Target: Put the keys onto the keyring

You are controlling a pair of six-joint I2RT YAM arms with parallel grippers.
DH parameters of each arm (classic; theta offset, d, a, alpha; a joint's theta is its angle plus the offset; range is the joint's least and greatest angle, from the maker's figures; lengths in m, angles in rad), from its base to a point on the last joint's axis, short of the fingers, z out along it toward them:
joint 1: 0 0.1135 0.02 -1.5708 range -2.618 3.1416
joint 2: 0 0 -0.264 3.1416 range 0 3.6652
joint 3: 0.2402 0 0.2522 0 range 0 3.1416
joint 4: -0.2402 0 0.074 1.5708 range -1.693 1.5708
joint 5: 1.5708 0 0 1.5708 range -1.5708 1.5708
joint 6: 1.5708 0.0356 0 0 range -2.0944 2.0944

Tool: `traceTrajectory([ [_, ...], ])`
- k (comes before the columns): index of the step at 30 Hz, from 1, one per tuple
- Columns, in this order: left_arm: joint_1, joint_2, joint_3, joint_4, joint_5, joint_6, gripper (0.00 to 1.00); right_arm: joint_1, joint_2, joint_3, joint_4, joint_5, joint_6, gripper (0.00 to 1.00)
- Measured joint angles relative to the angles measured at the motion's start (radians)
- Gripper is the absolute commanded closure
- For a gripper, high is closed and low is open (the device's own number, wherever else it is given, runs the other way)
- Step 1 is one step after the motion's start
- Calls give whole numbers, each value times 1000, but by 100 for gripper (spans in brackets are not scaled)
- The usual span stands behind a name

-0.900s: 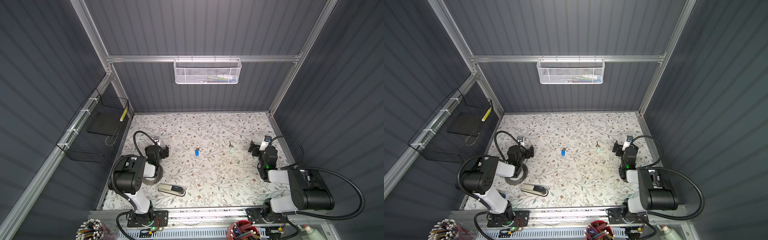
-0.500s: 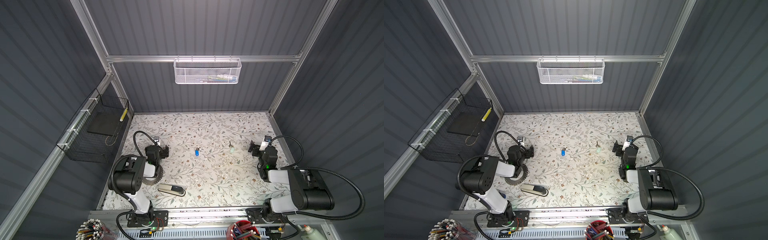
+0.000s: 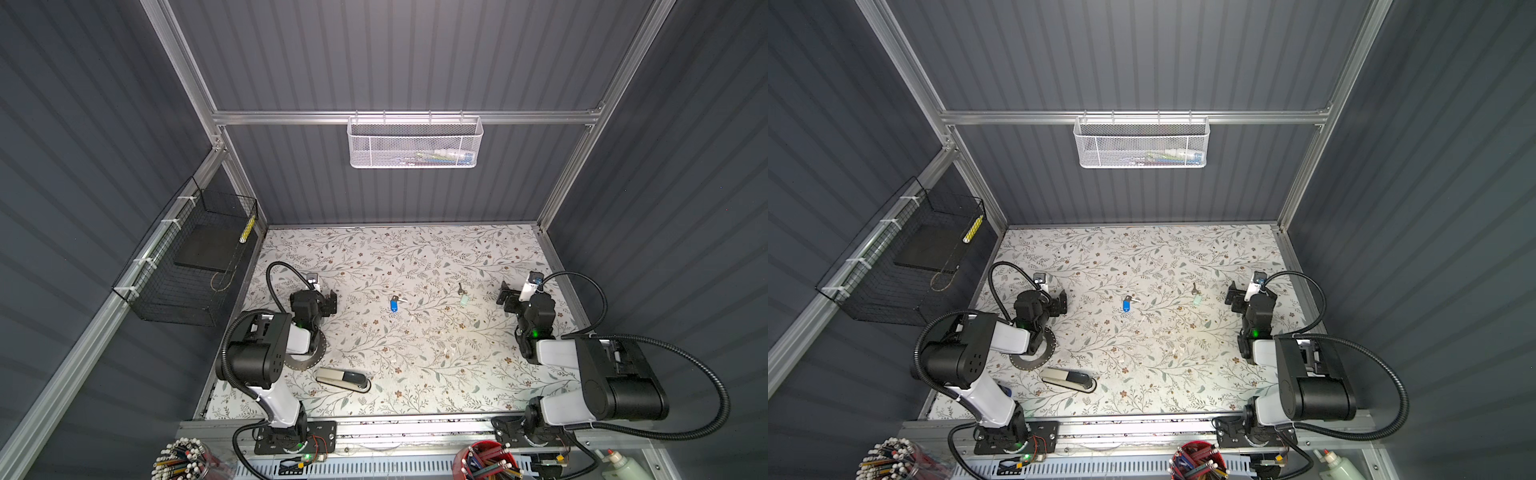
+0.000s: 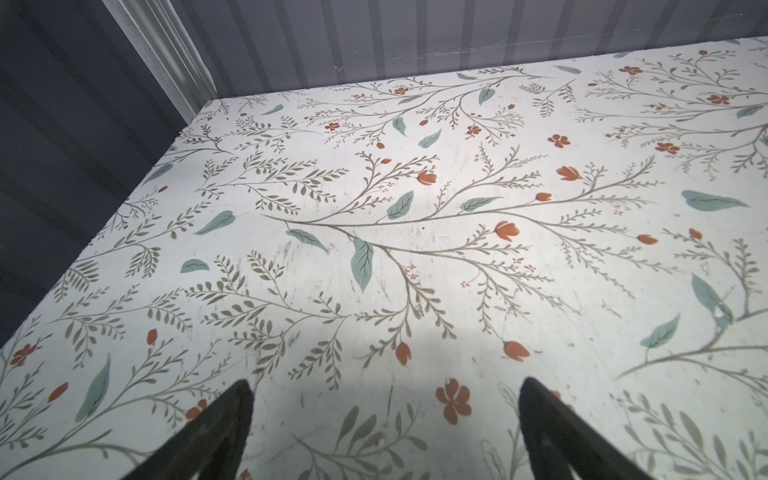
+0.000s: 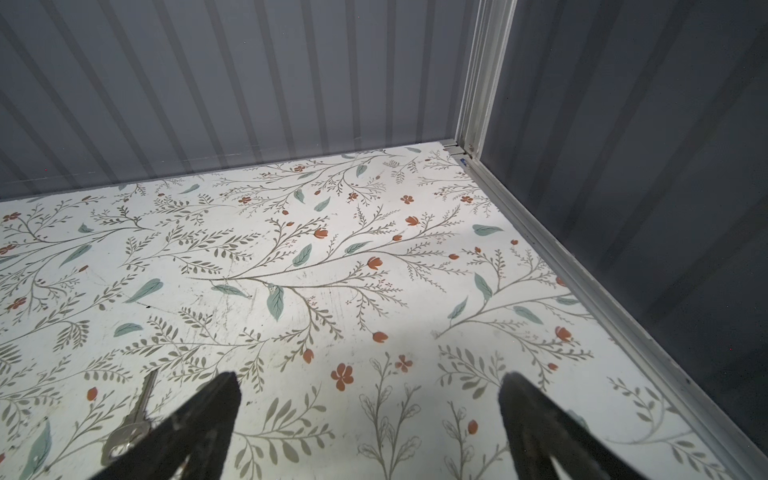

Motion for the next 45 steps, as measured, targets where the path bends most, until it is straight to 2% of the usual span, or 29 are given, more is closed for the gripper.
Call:
traceTrajectory([
  [16,11,0,8,-21,18,-11,0,23,0,-8,31,12,-10,1],
  [21,11,-35,9,-55,-17,-26,0,31,-108,-32,-28,27,-15,5],
  [26,11,-152,104,-278,-28,-42,0,56,-285,25,-184,20,-28,10],
  [30,11,-240,188,-420,0,-68,0,105,-345,117,-351,-16,-34,10],
  [35,-19,-309,298,-632,49,-111,0,224,-346,247,-574,-80,-80,11],
  [41,-82,-314,418,-870,138,-173,4,390,-284,429,-848,-128,-124,14],
  [45,-106,-304,482,-1041,148,-219,3,481,-253,502,-976,-130,-117,13],
])
